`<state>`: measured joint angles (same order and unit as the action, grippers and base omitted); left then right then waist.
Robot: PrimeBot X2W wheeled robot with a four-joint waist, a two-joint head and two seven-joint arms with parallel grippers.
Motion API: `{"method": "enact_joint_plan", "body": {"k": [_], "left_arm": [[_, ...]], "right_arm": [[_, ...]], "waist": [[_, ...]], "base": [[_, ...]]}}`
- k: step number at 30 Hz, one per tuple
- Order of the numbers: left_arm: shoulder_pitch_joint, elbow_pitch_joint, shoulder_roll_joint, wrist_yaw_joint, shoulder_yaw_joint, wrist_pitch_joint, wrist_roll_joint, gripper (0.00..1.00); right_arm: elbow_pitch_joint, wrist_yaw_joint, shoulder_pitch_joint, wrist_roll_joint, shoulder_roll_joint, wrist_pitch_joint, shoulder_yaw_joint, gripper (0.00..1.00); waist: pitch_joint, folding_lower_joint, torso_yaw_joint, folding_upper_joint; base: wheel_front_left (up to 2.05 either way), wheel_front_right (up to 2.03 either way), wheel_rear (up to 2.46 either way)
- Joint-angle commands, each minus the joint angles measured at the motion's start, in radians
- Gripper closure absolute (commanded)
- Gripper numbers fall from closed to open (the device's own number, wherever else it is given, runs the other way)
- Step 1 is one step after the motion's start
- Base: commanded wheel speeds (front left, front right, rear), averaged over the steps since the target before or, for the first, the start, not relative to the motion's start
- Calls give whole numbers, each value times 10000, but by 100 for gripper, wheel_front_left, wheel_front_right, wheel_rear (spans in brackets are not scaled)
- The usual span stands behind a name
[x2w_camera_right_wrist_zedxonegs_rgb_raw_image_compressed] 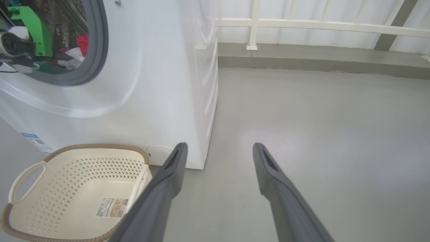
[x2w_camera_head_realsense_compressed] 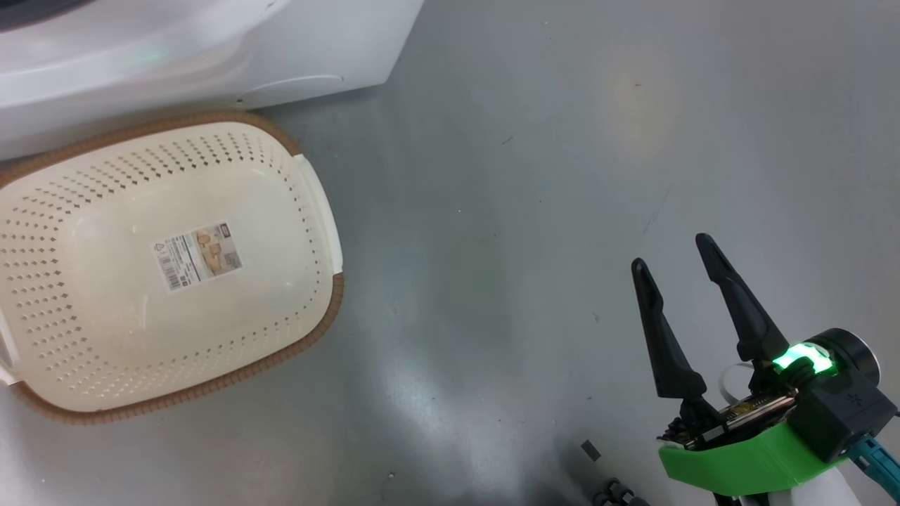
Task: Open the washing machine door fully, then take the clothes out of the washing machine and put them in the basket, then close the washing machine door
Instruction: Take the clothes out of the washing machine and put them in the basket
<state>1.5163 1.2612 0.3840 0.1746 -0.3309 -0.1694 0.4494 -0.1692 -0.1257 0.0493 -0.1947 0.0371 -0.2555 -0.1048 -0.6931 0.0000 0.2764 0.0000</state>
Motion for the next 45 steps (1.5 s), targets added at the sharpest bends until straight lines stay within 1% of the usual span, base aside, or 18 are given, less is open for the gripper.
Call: {"method": "enact_joint_plan", "body": {"k": [1,2,3,8,17,24,38,43,45], "left_arm": [[-131,28,465,11,5,-226,3,69],[-145,42,479,8,8,-261,25,91],[-158,55,492,-2,8,-302,46,100],[-236,87,421,-137,44,-379,209,100],[-290,-205,247,-568,203,464,549,100],[-325,-508,234,-790,176,1141,619,100],[-831,-1367,191,-1059,60,2269,695,100],[-1413,-2000,70,-1138,98,2527,891,100],[-1687,-2249,36,-1106,131,2569,974,100]], "right_arm": [[-216,-50,-29,-142,131,-63,-220,0],[-208,-50,-27,-146,131,-63,-241,0],[-204,-50,-26,-151,131,-63,-255,0],[-203,-50,-45,-154,131,-63,-215,0],[-219,-50,-31,-121,131,-63,-142,0],[-206,-50,-30,-88,131,-63,-103,0],[-219,-50,-5,-2,131,-63,-1,0],[-212,-50,30,11,131,-63,25,0],[-196,-50,38,27,131,-63,21,0]], "waist": [[15,0,17,0],[28,0,27,0],[39,0,35,0],[66,0,-27,0],[96,0,-267,0],[118,0,-511,0],[234,0,-993,0],[363,0,-1215,0],[431,0,-1267,0]], "base": [[0,0,0],[0,0,0],[0,0,0],[0,0,0],[0,0,0],[0,0,0],[0,0,0],[0,0,0],[0,0,0]]}}
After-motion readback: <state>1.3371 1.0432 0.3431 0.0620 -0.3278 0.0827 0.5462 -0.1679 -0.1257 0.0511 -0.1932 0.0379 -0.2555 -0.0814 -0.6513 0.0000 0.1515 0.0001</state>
